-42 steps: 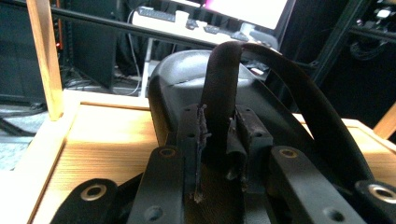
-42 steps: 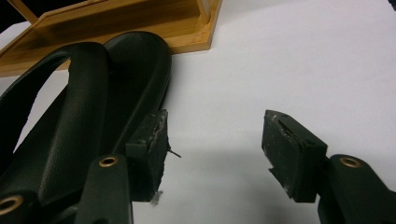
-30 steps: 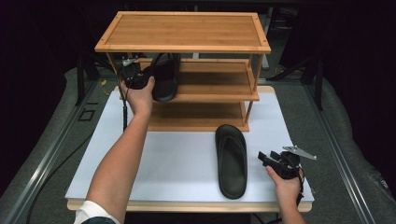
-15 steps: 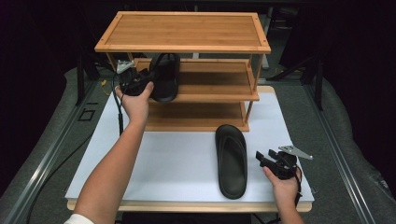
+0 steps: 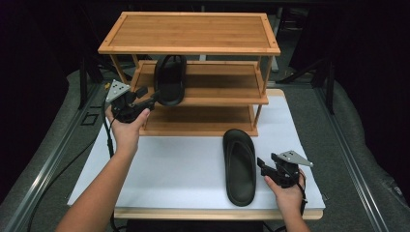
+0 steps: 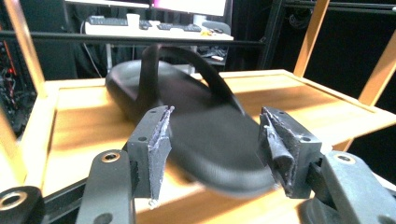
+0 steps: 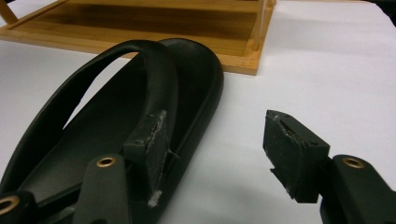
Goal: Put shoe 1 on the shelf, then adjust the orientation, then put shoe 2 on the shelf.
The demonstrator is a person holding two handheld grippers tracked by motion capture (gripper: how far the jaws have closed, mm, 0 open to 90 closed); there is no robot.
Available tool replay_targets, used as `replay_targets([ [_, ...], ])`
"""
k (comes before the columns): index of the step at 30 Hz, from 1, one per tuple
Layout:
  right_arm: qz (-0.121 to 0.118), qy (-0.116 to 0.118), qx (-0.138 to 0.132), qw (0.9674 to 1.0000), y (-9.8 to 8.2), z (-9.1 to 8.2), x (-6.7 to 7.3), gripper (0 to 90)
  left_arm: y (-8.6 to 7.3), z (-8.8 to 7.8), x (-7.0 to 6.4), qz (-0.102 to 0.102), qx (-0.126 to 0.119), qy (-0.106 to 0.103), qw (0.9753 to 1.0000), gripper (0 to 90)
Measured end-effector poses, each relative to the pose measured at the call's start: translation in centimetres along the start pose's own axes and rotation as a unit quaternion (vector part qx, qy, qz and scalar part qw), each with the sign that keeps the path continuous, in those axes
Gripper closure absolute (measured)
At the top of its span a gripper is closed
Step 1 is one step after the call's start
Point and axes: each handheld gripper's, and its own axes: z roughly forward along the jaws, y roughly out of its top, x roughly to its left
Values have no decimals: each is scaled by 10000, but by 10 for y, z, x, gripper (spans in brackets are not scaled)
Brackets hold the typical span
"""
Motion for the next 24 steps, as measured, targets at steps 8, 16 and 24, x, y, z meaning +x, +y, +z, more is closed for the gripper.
replay_targets([
  [8,-5,23,49,10000,0,1,2,389,-19,-22,3,-153,-44,-92,9998,425],
  [16,-37,34,24,10000,1,0,5,372,-47,-45,4,-149,77,-265,9995,426],
  [24,-115,184,34,9998,2,1,13,413,-79,-55,14,-296,156,-386,9987,470],
])
